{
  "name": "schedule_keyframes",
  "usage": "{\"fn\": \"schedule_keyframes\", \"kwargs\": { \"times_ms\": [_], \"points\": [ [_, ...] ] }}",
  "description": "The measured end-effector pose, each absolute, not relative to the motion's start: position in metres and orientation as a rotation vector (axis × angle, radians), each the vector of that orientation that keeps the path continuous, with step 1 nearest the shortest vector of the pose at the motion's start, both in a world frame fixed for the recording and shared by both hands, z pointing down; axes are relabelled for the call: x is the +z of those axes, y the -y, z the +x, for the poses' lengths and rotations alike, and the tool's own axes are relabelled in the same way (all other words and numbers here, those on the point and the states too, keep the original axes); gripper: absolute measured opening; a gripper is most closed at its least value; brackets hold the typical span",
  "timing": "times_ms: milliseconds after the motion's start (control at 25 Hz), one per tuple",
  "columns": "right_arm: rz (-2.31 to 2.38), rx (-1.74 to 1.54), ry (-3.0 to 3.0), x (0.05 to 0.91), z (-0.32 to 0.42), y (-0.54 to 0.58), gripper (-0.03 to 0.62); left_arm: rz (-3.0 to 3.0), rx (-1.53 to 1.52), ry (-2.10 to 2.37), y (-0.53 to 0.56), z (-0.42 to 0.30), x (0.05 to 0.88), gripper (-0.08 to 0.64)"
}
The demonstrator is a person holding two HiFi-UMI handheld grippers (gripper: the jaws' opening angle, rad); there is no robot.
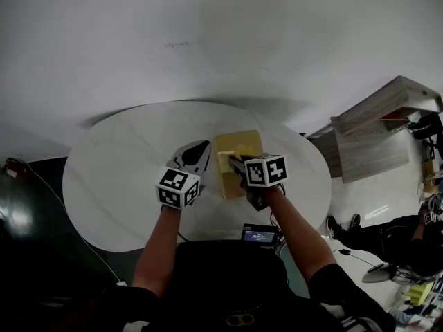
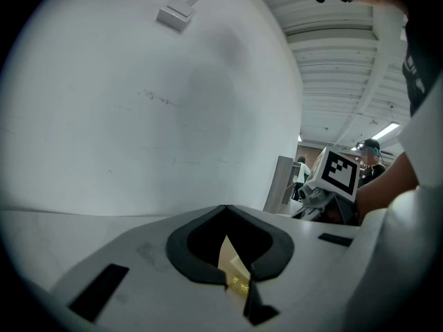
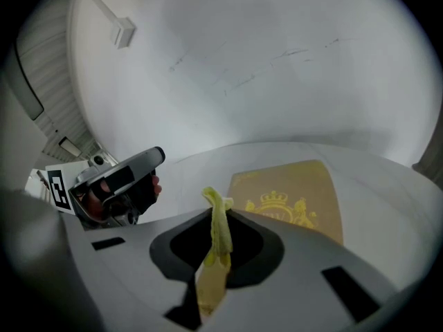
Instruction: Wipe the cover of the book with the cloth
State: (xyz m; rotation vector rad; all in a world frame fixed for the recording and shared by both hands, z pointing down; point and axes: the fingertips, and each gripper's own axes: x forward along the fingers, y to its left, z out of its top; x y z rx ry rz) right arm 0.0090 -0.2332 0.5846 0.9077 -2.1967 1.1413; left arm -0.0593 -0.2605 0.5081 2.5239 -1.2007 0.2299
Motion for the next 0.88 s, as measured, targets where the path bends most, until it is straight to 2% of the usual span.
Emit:
{"fn": "schedule_keyframes", "kwargs": {
  "times_ms": [880],
  "points": [
    [0.989, 1.160, 2.118, 0.607, 0.041, 0.232, 0.087, 2.508, 0.237, 1.209, 0.252, -0.055, 0.512, 0.009]
  ]
}}
